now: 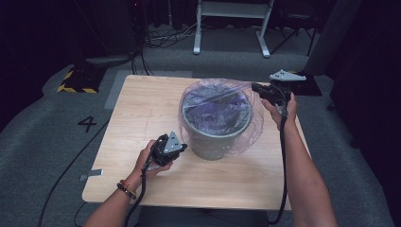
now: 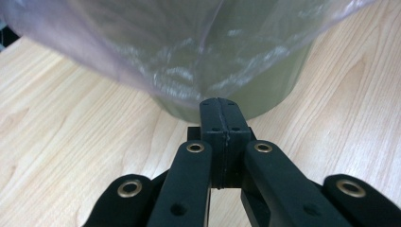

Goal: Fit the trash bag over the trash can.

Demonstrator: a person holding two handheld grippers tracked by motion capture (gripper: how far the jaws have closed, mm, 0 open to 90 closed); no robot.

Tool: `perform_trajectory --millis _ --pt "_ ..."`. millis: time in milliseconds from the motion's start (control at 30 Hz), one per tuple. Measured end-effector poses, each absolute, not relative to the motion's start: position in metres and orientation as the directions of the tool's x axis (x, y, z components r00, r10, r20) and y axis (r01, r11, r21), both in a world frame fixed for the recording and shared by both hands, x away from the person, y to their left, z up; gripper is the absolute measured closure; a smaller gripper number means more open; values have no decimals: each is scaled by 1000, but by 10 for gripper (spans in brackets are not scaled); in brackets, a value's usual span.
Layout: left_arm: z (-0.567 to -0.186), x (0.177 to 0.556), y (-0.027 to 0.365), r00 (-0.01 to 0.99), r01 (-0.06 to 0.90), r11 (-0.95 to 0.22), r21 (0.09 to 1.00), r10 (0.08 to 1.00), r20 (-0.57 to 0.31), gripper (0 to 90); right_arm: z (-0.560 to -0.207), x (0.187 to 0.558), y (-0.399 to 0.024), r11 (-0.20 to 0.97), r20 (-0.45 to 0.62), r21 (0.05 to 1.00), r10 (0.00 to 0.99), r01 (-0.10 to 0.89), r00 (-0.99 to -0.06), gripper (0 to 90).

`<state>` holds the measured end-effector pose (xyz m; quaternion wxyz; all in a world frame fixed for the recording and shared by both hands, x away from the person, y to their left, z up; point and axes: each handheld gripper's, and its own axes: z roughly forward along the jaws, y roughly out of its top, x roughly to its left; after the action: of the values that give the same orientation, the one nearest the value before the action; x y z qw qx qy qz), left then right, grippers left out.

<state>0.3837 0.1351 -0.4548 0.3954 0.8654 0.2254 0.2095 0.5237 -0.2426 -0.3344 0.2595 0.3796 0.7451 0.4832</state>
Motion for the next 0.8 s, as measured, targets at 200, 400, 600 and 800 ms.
perform_trajectory --millis 200,400,600,800 --pt "-441 380 156 787 194 -464 865 600 145 587 -348 537 -238 242 2 905 819 349 -573 896" --pt "-407 383 185 760 148 -281 948 645 73 327 -351 537 -239 235 13 908 813 348 -582 896" --pt "-378 413 183 745 119 -264 957 661 89 359 -348 533 -241 221 24 922 789 319 -614 894" --pt "-371 446 172 768 142 -304 942 634 90 626 -349 532 -240 240 19 920 764 311 -644 889"
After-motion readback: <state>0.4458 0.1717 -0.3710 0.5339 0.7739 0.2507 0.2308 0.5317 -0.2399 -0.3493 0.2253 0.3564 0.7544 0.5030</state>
